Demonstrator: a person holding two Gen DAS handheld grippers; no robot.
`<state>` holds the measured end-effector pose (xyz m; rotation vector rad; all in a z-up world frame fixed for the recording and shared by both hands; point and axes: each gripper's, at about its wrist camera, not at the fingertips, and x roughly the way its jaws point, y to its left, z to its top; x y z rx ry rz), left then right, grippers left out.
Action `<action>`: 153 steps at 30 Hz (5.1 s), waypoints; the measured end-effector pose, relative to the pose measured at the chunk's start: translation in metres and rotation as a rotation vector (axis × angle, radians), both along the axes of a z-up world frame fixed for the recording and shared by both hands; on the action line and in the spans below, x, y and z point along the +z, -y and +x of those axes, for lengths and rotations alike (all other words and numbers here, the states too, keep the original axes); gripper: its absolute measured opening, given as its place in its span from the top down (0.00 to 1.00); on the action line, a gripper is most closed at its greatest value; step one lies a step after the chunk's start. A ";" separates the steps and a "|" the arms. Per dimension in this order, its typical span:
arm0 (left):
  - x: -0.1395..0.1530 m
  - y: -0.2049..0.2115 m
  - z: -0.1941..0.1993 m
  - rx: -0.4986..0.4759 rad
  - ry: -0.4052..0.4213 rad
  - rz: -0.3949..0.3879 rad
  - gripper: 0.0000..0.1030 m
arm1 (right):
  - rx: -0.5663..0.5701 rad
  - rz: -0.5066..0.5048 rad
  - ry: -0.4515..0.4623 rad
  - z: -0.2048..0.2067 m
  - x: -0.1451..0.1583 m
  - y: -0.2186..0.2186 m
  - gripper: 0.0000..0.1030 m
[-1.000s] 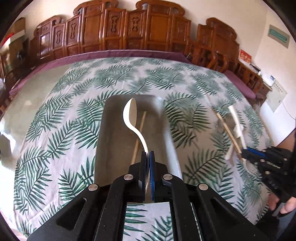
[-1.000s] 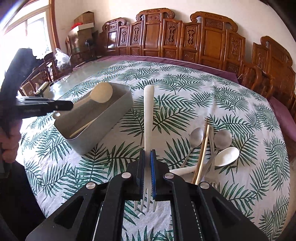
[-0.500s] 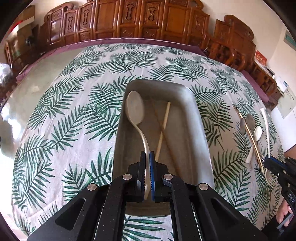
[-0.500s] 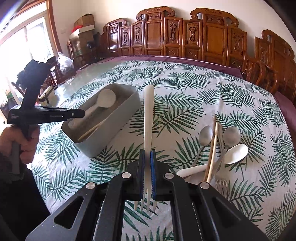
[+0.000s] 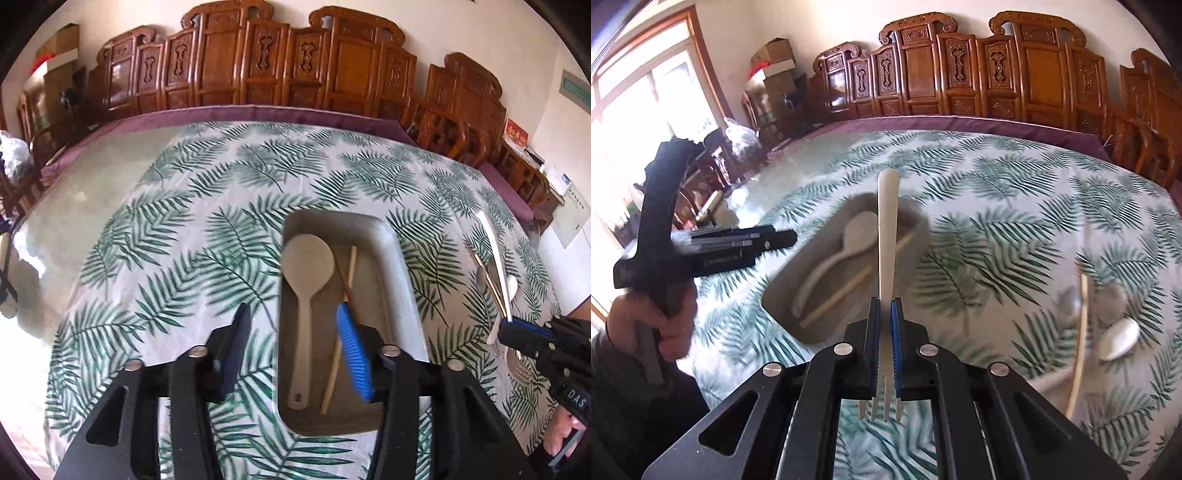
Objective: Organize utensils
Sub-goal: 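Move the white fork over the grey tray and open the right gripper, then reach the right gripper back to the pile and grasp a wooden chopstick, then grasp a wooden chopstick with the left gripper while the right gripper holds its chopstick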
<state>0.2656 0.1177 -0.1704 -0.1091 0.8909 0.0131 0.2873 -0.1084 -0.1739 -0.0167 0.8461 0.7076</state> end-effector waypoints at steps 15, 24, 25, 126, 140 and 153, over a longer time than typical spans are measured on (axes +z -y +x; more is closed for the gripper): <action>0.015 -0.046 -0.003 0.082 0.052 0.031 0.15 | 0.015 0.025 -0.074 0.042 -0.016 -0.080 0.93; 0.015 -0.047 -0.004 0.083 0.048 0.031 0.15 | 0.040 0.005 -0.133 0.041 -0.044 -0.096 0.91; 0.015 -0.045 -0.004 0.080 0.048 0.032 0.15 | 0.044 0.008 -0.129 0.040 -0.044 -0.095 0.91; -0.055 0.266 0.051 -0.361 -0.097 -0.015 0.58 | -0.382 -0.088 -0.010 0.033 -0.045 0.215 0.94; -0.079 0.291 0.081 -0.332 -0.199 -0.049 0.83 | -0.386 -0.038 -0.017 0.034 -0.042 0.221 0.94; -0.060 0.278 0.070 -0.313 -0.162 -0.071 0.96 | -0.361 -0.049 -0.001 0.029 -0.036 0.204 0.94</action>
